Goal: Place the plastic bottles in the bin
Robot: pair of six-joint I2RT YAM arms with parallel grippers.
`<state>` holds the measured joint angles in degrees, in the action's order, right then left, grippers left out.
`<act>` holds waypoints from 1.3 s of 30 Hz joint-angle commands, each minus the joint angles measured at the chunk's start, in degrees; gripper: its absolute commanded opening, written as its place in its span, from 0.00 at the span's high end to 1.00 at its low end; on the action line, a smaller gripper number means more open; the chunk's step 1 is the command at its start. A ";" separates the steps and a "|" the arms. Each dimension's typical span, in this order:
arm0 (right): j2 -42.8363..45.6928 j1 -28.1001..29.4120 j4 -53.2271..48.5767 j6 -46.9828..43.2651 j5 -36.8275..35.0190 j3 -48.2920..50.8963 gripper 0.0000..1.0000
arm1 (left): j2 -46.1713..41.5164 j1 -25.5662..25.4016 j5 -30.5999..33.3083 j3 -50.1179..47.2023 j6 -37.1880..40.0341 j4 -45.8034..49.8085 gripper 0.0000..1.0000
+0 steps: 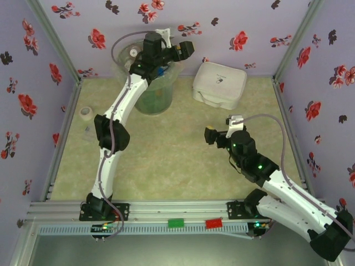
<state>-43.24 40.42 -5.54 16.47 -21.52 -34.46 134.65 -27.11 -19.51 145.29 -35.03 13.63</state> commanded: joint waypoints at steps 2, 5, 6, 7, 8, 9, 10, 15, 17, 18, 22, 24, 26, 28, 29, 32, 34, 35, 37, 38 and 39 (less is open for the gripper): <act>0.87 -0.57 -0.23 -1.59 -2.87 1.06 0.00 | -3.50 0.92 3.02 -2.87 1.08 -0.11 0.12; 0.38 -1.21 0.68 -3.45 -4.21 1.49 0.00 | -5.95 0.92 2.58 -4.67 1.29 -0.67 0.11; 0.12 -1.75 0.86 -4.31 -5.16 1.58 0.00 | -6.79 0.90 2.25 -4.92 1.46 -0.49 0.11; -0.31 -2.49 0.80 -5.17 -6.37 1.59 0.00 | -7.89 0.92 1.66 -5.36 1.62 -0.38 0.09; -0.73 -3.56 0.86 -5.89 -7.58 1.59 0.00 | -9.29 0.83 0.97 -6.01 1.73 -0.36 0.06; -1.20 -4.85 1.22 -6.52 -8.38 1.89 0.00 | -10.58 0.83 0.63 -6.67 2.04 -0.41 0.01; -1.73 -6.50 2.11 -7.43 -8.54 2.47 0.00 | -12.38 0.74 0.23 -7.64 2.57 -0.37 0.00; -4.62 -16.94 8.59 -8.98 -7.09 6.52 0.00 | -22.97 0.57 -0.09 -16.59 6.68 -0.58 0.00; -6.12 -22.77 12.84 -7.24 -5.23 8.81 0.00 | -29.26 0.65 0.70 -23.46 8.69 -1.13 0.00; -6.80 -25.31 15.43 -7.00 -4.22 10.13 0.01 | -32.06 0.63 1.48 -27.19 9.35 -1.90 0.00; -12.49 -31.00 25.77 -6.45 -3.62 14.02 0.00 | -45.20 1.04 6.66 -47.53 10.64 -8.16 0.00; -16.55 -32.58 28.35 -6.84 -3.64 14.03 0.00 | -50.88 1.76 9.92 -56.68 11.42 -9.92 0.00; -21.44 -33.02 31.28 -8.66 -3.62 13.76 0.00 | -56.57 3.02 14.54 -65.94 12.45 -9.66 0.00; -26.10 -33.21 35.90 -10.20 -3.40 13.96 0.00 | -61.39 4.72 19.19 -74.36 13.04 -8.83 0.00; -28.32 -33.38 38.70 -10.97 -2.67 14.19 0.00 | -63.85 5.88 21.21 -78.80 13.44 -8.39 0.00; -32.74 -34.63 45.38 -12.05 0.22 14.03 0.00 | -69.62 9.09 27.02 -89.61 14.93 -6.37 0.00; -36.30 -36.17 52.58 -11.92 1.71 14.75 0.00 | -72.59 10.28 31.42 -95.16 16.47 -5.39 0.00; -38.38 -37.26 54.39 -10.76 1.91 14.36 0.00 | -73.91 10.66 33.72 -97.80 17.33 -5.28 0.00; -42.84 -39.32 56.76 -9.25 5.72 13.84 0.00 | -75.60 10.99 38.15 -102.27 19.64 -6.45 0.00; -45.64 -39.45 59.35 -9.32 6.28 13.92 0.00 | -75.98 11.17 40.51 -104.33 20.23 -7.39 0.00; -47.04 -39.46 60.86 -9.71 6.83 13.66 0.00 | -76.03 11.45 41.98 -105.72 20.69 -8.00 0.00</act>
<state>-86.76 1.65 45.65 6.17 -18.59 -20.56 60.53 -16.19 12.95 42.39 -18.57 8.56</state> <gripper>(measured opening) 0.996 0.997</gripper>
